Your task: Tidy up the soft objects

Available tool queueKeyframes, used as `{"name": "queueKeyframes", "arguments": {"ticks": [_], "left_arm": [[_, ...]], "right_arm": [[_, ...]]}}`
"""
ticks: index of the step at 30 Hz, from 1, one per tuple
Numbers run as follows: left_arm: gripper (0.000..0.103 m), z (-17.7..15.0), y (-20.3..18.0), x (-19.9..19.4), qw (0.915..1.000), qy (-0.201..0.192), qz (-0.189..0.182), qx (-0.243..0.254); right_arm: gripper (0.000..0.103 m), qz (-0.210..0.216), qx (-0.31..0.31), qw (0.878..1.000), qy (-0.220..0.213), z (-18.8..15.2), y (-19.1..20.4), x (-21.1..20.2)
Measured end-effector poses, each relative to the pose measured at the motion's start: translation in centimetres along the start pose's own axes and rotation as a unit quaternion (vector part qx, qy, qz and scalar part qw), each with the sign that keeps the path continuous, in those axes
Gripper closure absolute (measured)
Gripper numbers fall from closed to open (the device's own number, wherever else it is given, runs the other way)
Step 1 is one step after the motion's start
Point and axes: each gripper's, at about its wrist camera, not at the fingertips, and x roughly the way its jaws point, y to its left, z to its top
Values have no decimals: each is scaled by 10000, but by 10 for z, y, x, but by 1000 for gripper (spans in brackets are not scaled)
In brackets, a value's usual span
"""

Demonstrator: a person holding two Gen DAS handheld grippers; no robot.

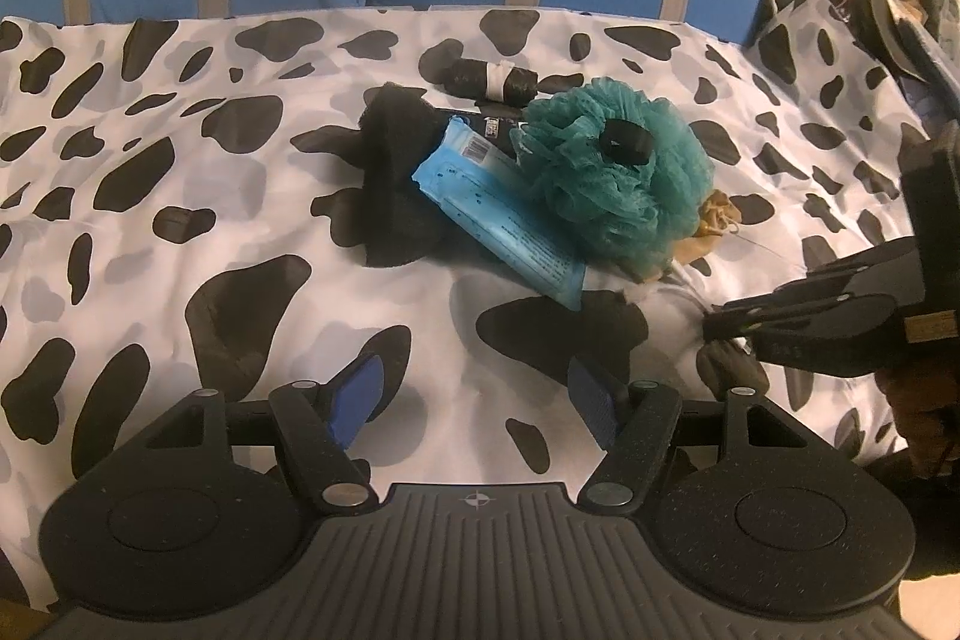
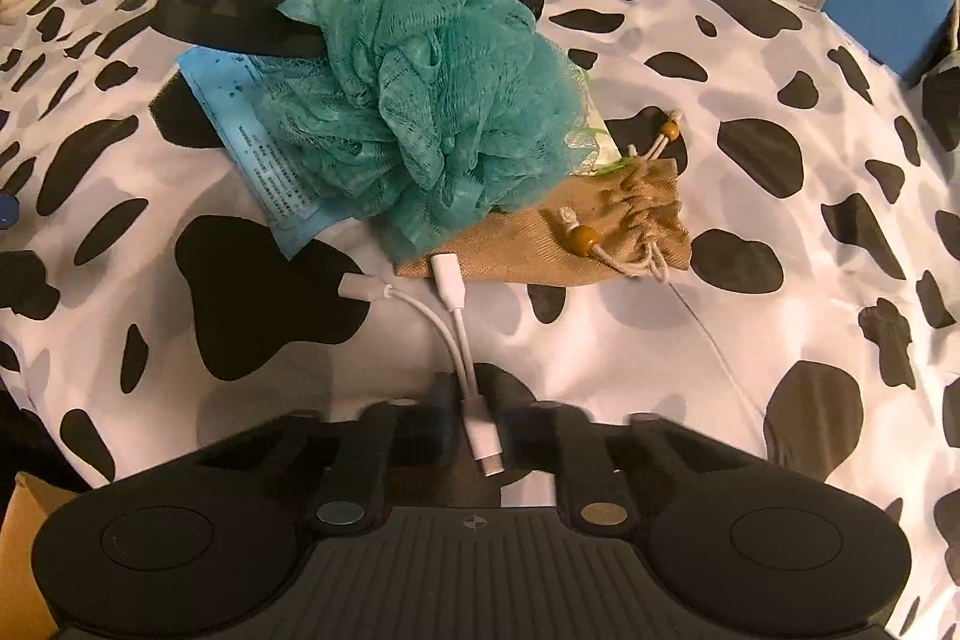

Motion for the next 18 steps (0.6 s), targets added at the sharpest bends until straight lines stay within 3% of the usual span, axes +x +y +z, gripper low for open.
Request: {"name": "queueKeyframes", "arguments": {"ticks": [18], "left_arm": [[35,3,-12,8,9993,-72,167,330]], "right_arm": [[95,-66,227,9976,-657,-11,-15,-50]]}}
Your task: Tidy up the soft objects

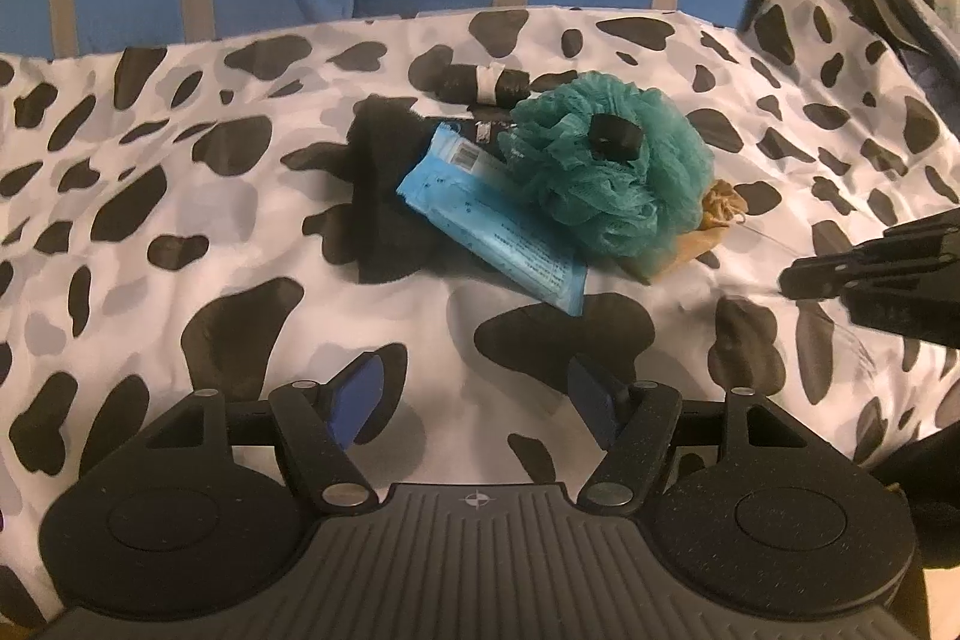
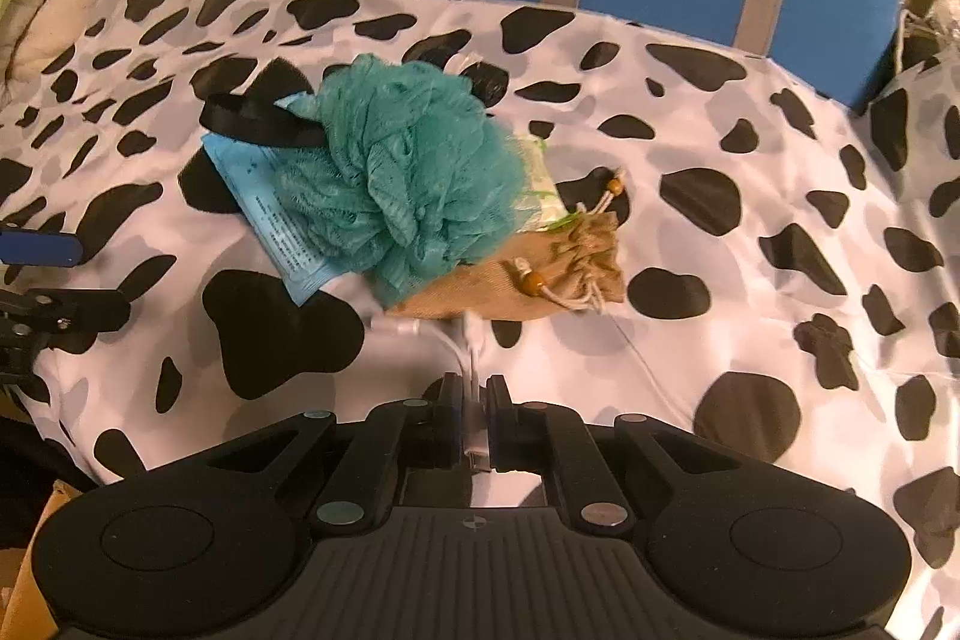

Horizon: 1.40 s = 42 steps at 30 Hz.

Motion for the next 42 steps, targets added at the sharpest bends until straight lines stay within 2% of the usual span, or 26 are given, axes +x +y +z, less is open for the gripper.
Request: {"name": "queueKeyframes", "arguments": {"ticks": [2,11,13,16,18,20,24,27,30,31,32,33,37,42], "left_arm": [[35,1,-1,0,10000,-28,-25,11],[35,2,-10,5,9999,-18,-65,81],[35,3,-12,6,9999,-13,-89,81],[35,3,-15,6,9999,-20,-102,106],[35,4,-17,6,9999,-21,-127,105],[35,5,-18,6,9998,-26,-148,98],[35,6,-19,5,9998,-30,-185,84],[35,6,-19,4,9997,-42,-217,80],[35,6,-17,4,9997,-55,-207,82],[35,6,-16,3,9997,-56,-205,75],[35,6,-16,3,9998,-56,-203,62],[35,7,-15,3,9998,-57,-201,49],[35,8,-15,4,9998,-62,-196,46],[35,10,-17,7,9997,-141,-183,118]], "right_arm": [[101,10,80,10000,-34,-1,-4,-5],[101,26,196,9997,-173,-8,-15,-23],[101,67,223,9997,-93,-9,-18,-21],[98,266,219,9991,254,-13,-19,-9],[83,321,180,9981,500,-14,-17,1],[49,319,124,9979,544,-15,-14,7],[46,377,66,9971,658,-16,-11,22],[47,273,25,9962,823,-18,-7,37],[54,141,-120,9961,864,-20,-2,43],[67,156,-139,9961,853,-20,-1,43],[87,197,-137,9960,861,-20,0,42],[95,159,-163,9960,864,-20,1,41],[97,124,-205,9965,795,-20,3,36],[97,83,-16,9992,385,-14,-7,12]]}}
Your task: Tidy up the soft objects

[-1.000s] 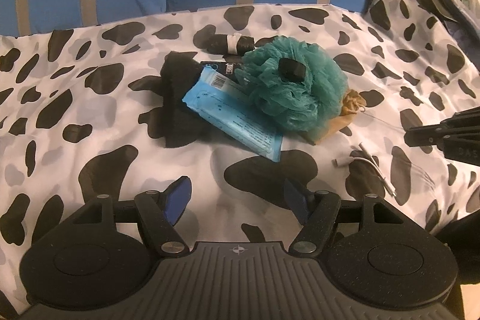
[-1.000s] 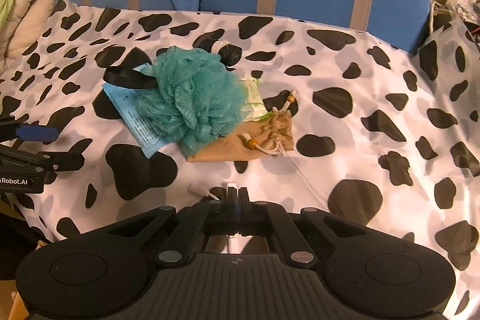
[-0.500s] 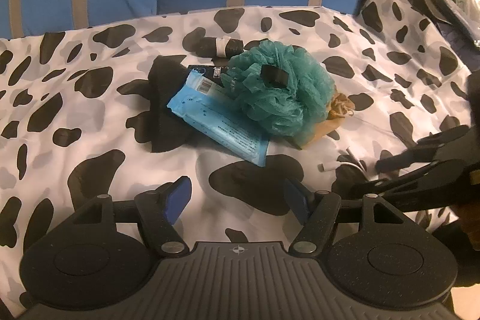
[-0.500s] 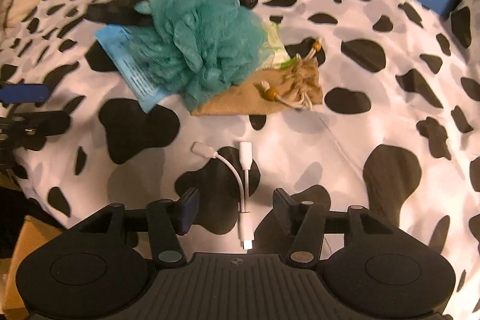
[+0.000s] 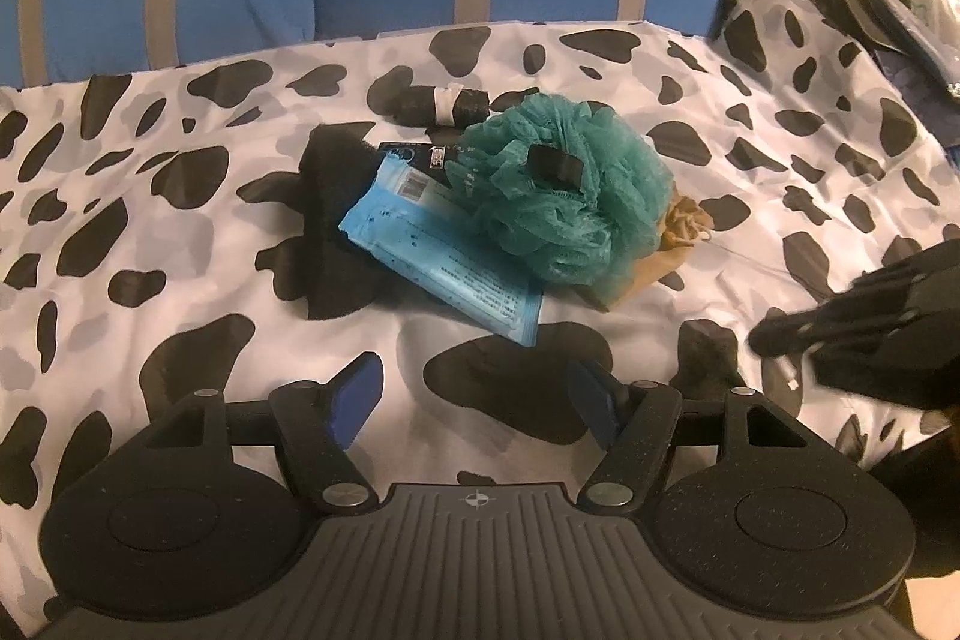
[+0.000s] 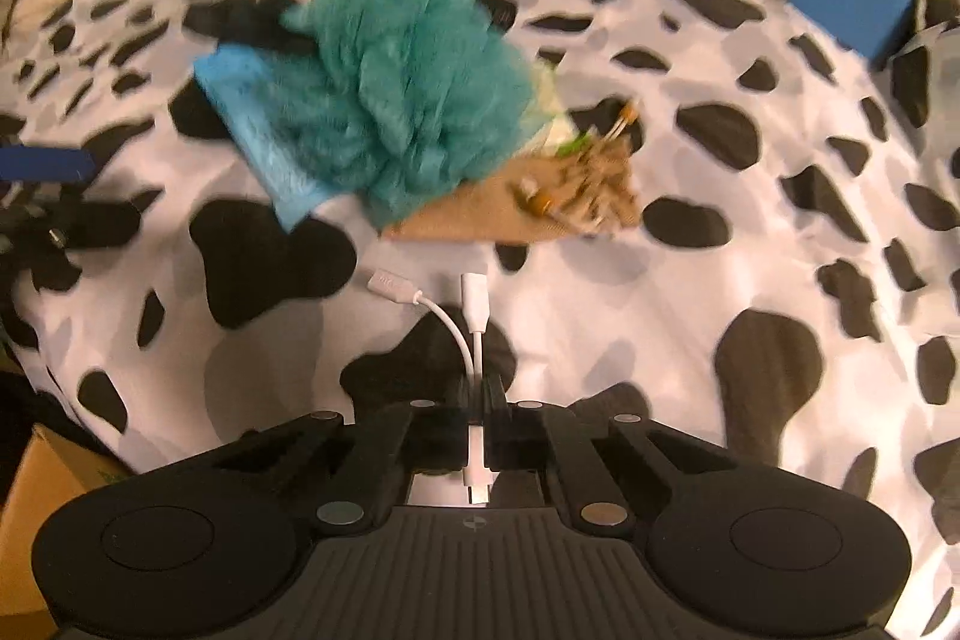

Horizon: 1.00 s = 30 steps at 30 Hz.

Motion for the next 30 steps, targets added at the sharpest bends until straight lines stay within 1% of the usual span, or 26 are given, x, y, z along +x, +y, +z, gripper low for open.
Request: {"name": "queueKeyframes", "arguments": {"ticks": [4,7,11,14,16,24,30], "left_arm": [[35,3,2,5,10000,-39,13,-53],[35,5,2,6,9999,-135,-43,-96],[35,9,-2,4,9990,-384,-181,-98],[35,13,-8,3,9976,-611,-313,-21],[35,17,-13,5,9969,-705,-328,65],[35,32,-23,30,9967,-716,-338,164],[34,45,-20,52,9965,-654,-512,-107]], "right_arm": [[97,-37,165,9994,-291,3,-10,-20],[97,-42,276,9986,-443,3,-16,-31],[97,-29,397,9976,-561,2,-22,-42],[97,-8,484,9969,-619,-1,-25,-50],[97,-13,522,9965,-647,-3,-26,-54],[97,-10,750,9946,-719,-12,-34,-67],[97,42,785,9945,-694,-14,-37,-67]]}}
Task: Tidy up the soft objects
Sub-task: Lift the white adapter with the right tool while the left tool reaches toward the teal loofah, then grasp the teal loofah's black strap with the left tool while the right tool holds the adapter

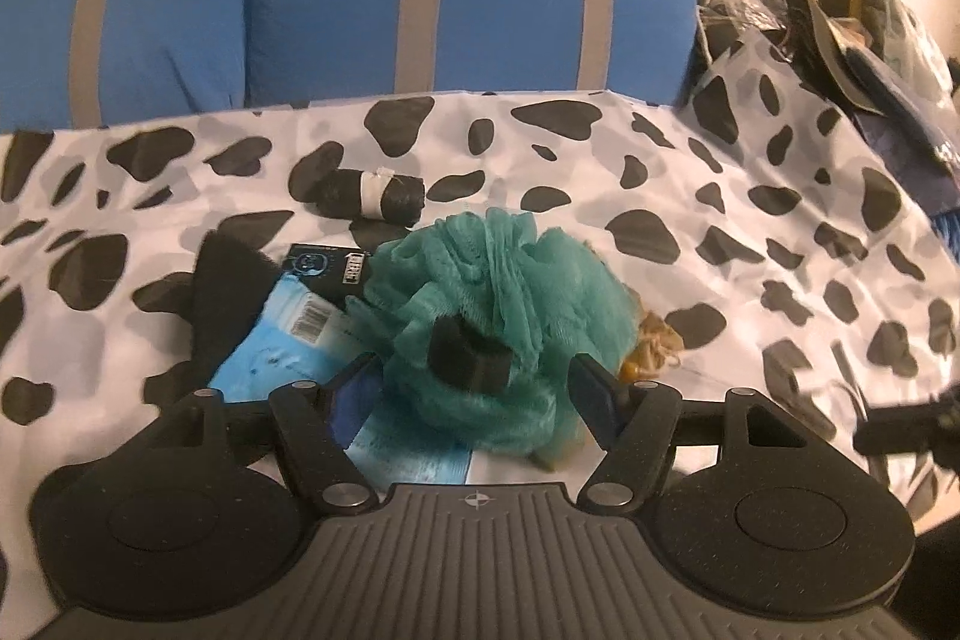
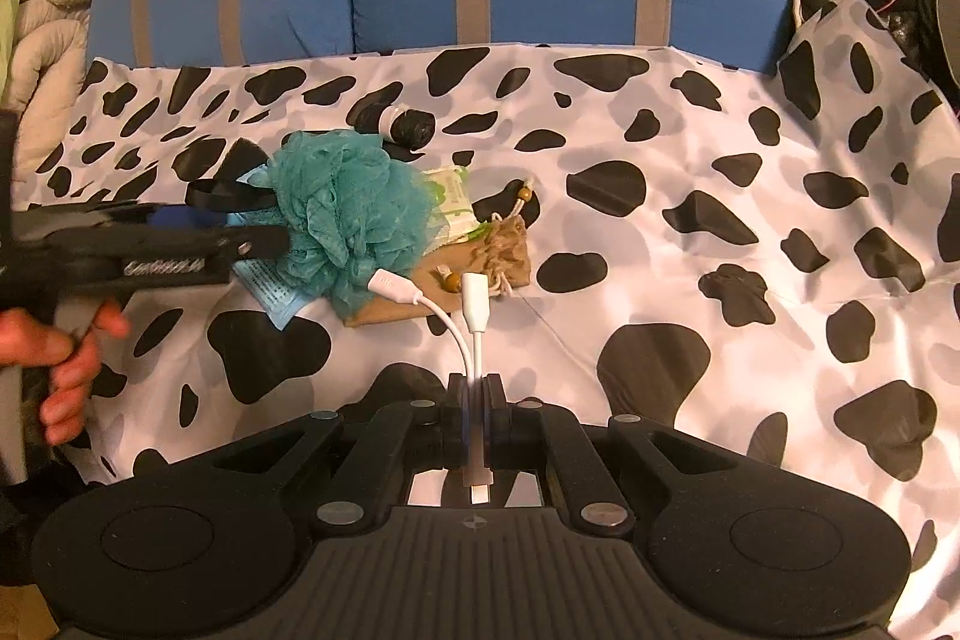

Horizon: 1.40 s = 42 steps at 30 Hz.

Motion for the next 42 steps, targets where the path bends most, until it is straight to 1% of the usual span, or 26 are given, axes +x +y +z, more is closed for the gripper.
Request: {"name": "queueKeyframes", "arguments": {"ticks": [1,2,5,7,10,13,15,16,17,19,20,21,23,27,29,34,42], "left_arm": [[32,1,1,3,10000,6,-21,-57],[27,3,1,6,9999,8,-59,-124],[21,7,7,15,9985,4,-286,-467],[20,10,10,21,9966,24,-437,-704],[17,12,15,28,9934,44,-508,-1024],[17,14,21,34,9898,59,-518,-1329],[18,14,25,35,9862,18,-593,-1546],[22,14,27,35,9848,-4,-602,-1627],[37,13,28,34,9836,-24,-615,-1693],[60,15,29,34,9841,38,-579,-1678],[67,15,29,33,9843,56,-582,-1668],[71,14,29,32,9839,61,-609,-1677],[82,14,29,29,9845,58,-634,-1637],[93,15,24,21,9882,-20,-635,-1392],[96,16,21,16,9897,-75,-650,-1271],[98,18,11,1,9933,-255,-656,-917],[99,18,-4,-34,9949,-546,-721,-447]], "right_arm": [[97,12,4,10000,6,0,-1,0],[97,30,7,10000,11,0,-1,1],[97,65,18,10000,30,1,-2,1],[97,79,19,10000,35,2,-2,1],[97,111,0,9999,36,3,-2,1],[97,157,-25,9999,38,4,-1,1],[97,168,-41,9998,43,4,-1,1],[97,171,-44,9998,49,4,-1,1],[97,172,-41,9998,54,4,-1,1],[97,164,-34,9998,55,4,-2,1],[97,163,-27,9999,53,4,-2,1],[97,160,-19,9999,53,4,-3,1],[97,160,-19,9999,55,3,-2,1],[97,161,-38,9999,42,3,-2,1],[97,149,-32,9999,34,3,-2,0],[97,107,-35,9999,15,3,-2,0],[97,43,-13,10000,-46,4,-1,-1]]}}
